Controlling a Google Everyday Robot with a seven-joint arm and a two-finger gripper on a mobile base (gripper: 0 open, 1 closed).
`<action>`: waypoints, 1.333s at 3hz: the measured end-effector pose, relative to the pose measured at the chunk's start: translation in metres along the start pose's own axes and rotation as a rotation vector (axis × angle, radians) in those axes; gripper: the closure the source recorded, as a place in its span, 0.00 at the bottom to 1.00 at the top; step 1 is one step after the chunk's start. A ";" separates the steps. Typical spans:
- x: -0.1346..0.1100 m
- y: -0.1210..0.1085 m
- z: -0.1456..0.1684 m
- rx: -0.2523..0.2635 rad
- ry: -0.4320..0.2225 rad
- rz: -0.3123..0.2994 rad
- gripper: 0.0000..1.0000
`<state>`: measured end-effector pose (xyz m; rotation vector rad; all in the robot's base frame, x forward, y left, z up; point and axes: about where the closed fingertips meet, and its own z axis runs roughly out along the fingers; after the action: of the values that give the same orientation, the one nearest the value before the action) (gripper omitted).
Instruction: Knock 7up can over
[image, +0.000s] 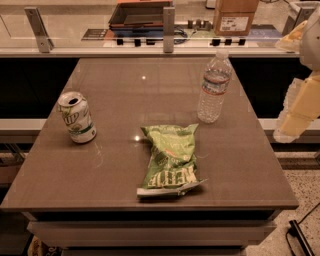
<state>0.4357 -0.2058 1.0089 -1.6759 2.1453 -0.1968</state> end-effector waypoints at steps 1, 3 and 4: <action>0.000 0.000 0.000 0.000 0.000 0.000 0.00; -0.010 0.002 0.003 -0.028 -0.095 0.011 0.00; -0.030 0.013 0.016 -0.119 -0.265 0.032 0.00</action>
Offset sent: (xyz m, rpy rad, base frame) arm 0.0007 0.0024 0.0004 0.0317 -0.0004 0.0059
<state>0.4366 -0.1719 0.9963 -1.6277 2.0154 0.1575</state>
